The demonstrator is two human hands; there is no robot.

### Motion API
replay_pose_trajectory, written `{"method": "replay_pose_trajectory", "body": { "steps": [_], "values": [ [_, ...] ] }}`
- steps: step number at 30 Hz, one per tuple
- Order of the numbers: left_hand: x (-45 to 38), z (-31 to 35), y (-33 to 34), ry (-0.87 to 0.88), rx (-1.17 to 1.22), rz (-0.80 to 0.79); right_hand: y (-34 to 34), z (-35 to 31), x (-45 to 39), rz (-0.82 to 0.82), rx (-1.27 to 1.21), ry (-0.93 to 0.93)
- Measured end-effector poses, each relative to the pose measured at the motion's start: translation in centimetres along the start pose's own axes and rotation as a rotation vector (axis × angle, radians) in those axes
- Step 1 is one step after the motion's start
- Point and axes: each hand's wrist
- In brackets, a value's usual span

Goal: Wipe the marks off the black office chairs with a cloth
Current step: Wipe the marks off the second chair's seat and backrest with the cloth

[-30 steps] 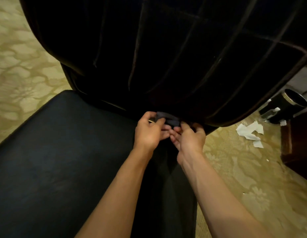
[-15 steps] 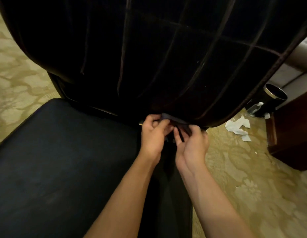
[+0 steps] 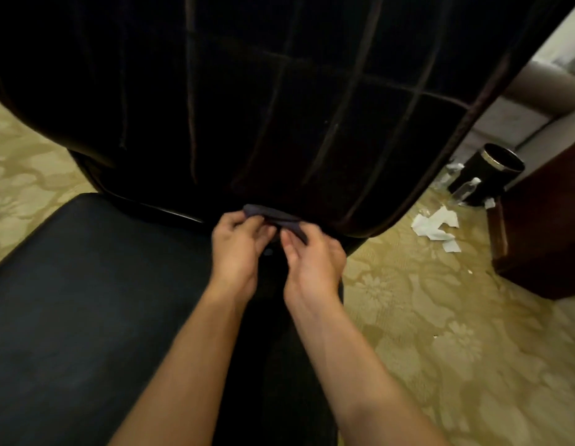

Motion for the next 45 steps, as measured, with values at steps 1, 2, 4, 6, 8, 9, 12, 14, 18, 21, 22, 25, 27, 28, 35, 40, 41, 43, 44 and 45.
{"method": "replay_pose_trajectory", "body": {
  "steps": [1, 2, 4, 6, 8, 9, 12, 14, 18, 21, 22, 25, 27, 28, 35, 40, 41, 43, 44, 45],
  "values": [
    [0.8, -1.9, 1.8, -0.036, -0.023, -0.014, -1.9, -1.7, -0.8, 0.046, 0.0, -0.053],
    [1.4, -3.1, 3.0, -0.063, -0.036, -0.019, -3.2, -2.8, -1.1, 0.065, 0.017, -0.097],
    [2.8, -5.4, 5.1, -0.114, -0.099, -0.065, -6.0, -4.8, -1.6, 0.105, 0.043, -0.164],
    [3.9, -6.8, 6.4, -0.145, -0.151, -0.142, -7.7, -6.5, -2.0, 0.112, 0.04, -0.182],
    [4.4, -7.0, 6.8, -0.157, -0.146, -0.173, -8.1, -7.4, -2.3, 0.069, 0.051, -0.176],
    [4.2, -6.8, 6.7, -0.158, -0.132, -0.174, -7.9, -7.6, -2.4, 0.047, 0.063, -0.177],
    [3.4, -5.5, 5.3, -0.146, -0.099, -0.149, -6.5, -6.5, -2.4, -0.015, 0.082, -0.135],
    [2.2, -4.0, 3.9, -0.113, -0.089, -0.106, -5.2, -4.8, -2.4, -0.085, 0.052, -0.081],
    [-0.8, -0.2, 0.5, -0.026, -0.121, -0.043, -1.0, -0.7, -1.8, -0.15, 0.045, -0.045],
    [-2.9, 2.9, -1.9, 0.042, -0.087, 0.032, 3.0, 2.5, -0.5, -0.169, 0.043, 0.014],
    [-3.4, 4.1, -2.8, 0.072, -0.075, 0.052, 4.4, 3.6, 0.1, -0.18, 0.03, 0.05],
    [-4.9, 7.5, -5.4, 0.147, -0.06, 0.123, 7.4, 6.2, 1.6, -0.201, -0.022, 0.17],
    [-5.2, 8.2, -6.3, 0.177, -0.058, 0.137, 8.0, 7.0, 2.1, -0.211, -0.015, 0.176],
    [-5.2, 7.8, -6.2, 0.176, -0.068, 0.134, 7.6, 7.0, 1.8, -0.192, -0.001, 0.151],
    [-2.8, 1.2, -2.2, -0.018, -0.237, -0.061, 0.7, 2.0, -1.1, -0.042, 0.039, -0.076],
    [-4.7, 5.1, -4.3, 0.101, -0.126, 0.031, 5.1, 4.7, 0.5, -0.091, 0.032, -0.043],
    [-5.3, 6.4, -5.0, 0.137, -0.144, 0.052, 6.5, 5.8, 0.9, -0.101, 0.017, -0.026],
    [-6.4, 8.5, -6.9, 0.199, -0.176, 0.109, 9.1, 8.1, 1.6, -0.101, 0.006, 0.016],
    [-6.8, 9.5, -7.9, 0.225, -0.178, 0.138, 10.4, 9.2, 1.9, -0.104, 0.006, 0.041],
    [-7.3, 10.4, -8.8, 0.249, -0.177, 0.169, 11.5, 10.3, 2.4, -0.115, 0.009, 0.067]
  ]
}}
Point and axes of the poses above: each hand's wrist, its own x-axis away from the middle knuckle, its own y-axis out of the palm, z = x × y, and after that the axes turned 3 degrees about -y, right-handed
